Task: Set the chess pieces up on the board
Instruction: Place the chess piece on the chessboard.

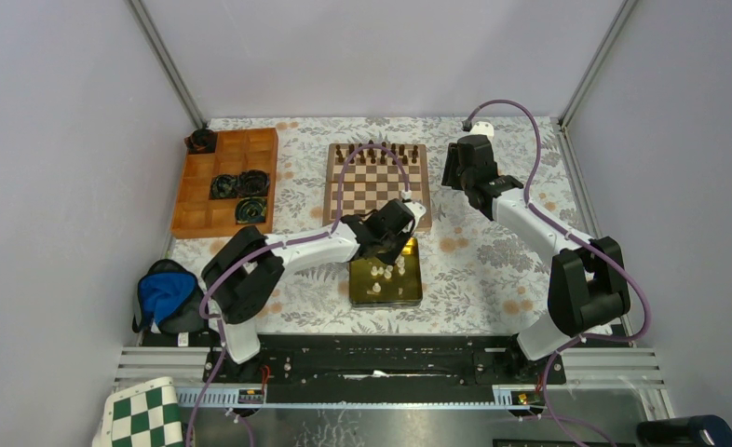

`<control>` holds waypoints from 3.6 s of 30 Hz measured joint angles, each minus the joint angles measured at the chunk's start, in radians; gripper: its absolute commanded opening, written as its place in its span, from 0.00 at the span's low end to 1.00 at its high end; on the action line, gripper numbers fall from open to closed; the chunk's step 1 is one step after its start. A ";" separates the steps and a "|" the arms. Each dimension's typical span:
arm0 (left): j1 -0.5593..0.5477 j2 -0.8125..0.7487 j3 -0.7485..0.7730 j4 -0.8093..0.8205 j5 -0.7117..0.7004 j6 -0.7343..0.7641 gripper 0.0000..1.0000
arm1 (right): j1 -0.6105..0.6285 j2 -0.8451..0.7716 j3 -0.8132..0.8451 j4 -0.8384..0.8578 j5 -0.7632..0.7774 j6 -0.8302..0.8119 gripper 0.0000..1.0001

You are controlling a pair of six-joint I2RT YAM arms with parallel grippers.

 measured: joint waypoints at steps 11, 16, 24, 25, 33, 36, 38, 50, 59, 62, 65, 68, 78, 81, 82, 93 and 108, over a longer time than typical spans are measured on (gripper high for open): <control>0.000 0.000 0.005 0.000 -0.003 0.004 0.00 | 0.000 0.000 0.000 0.000 0.000 0.000 0.49; 0.000 -0.026 0.005 -0.005 -0.025 0.003 0.00 | 0.000 0.000 0.000 0.000 0.000 0.000 0.49; 0.000 -0.119 0.044 -0.065 -0.104 -0.020 0.00 | 0.000 0.000 0.000 0.000 0.001 0.000 0.49; 0.000 -0.125 0.056 -0.075 -0.117 -0.023 0.00 | 0.000 0.000 0.000 0.000 0.001 0.000 0.49; 0.002 -0.132 0.221 -0.179 -0.255 -0.063 0.00 | -0.002 0.000 0.004 0.000 0.002 0.000 0.49; 0.014 -0.127 0.278 -0.216 -0.285 -0.086 0.00 | -0.003 0.000 0.012 0.000 0.003 0.000 0.49; 0.023 -0.118 0.311 -0.232 -0.295 -0.102 0.00 | -0.003 0.000 0.018 0.000 0.003 0.000 0.49; 0.232 -0.033 0.472 -0.333 -0.240 -0.231 0.00 | -0.014 0.011 0.047 0.000 0.011 0.000 0.49; 0.302 0.019 0.549 -0.387 -0.182 -0.264 0.00 | -0.014 0.021 0.048 0.000 0.011 0.001 0.49; 0.303 0.042 0.551 -0.392 -0.163 -0.264 0.00 | -0.014 0.021 0.048 0.000 0.011 0.001 0.49; 0.304 0.069 0.550 -0.399 -0.153 -0.263 0.00 | -0.014 0.022 0.048 0.000 0.011 0.001 0.49; 0.305 0.082 0.535 -0.396 -0.143 -0.256 0.00 | -0.014 0.022 0.048 0.000 0.011 0.001 0.49; 0.307 0.082 0.403 -0.310 -0.135 -0.221 0.00 | -0.016 0.022 0.048 0.000 0.011 0.001 0.49; 0.309 0.083 0.360 -0.275 -0.125 -0.210 0.00 | -0.018 0.024 0.048 0.001 0.011 0.002 0.49; 0.309 0.084 0.352 -0.266 -0.120 -0.206 0.00 | -0.019 0.024 0.048 0.000 0.011 0.002 0.49; 0.309 0.124 0.337 -0.180 -0.070 -0.182 0.00 | -0.020 0.032 0.047 0.001 0.011 0.004 0.49; 0.309 0.152 0.337 -0.170 -0.049 -0.181 0.00 | -0.027 0.037 0.045 0.004 0.010 0.005 0.49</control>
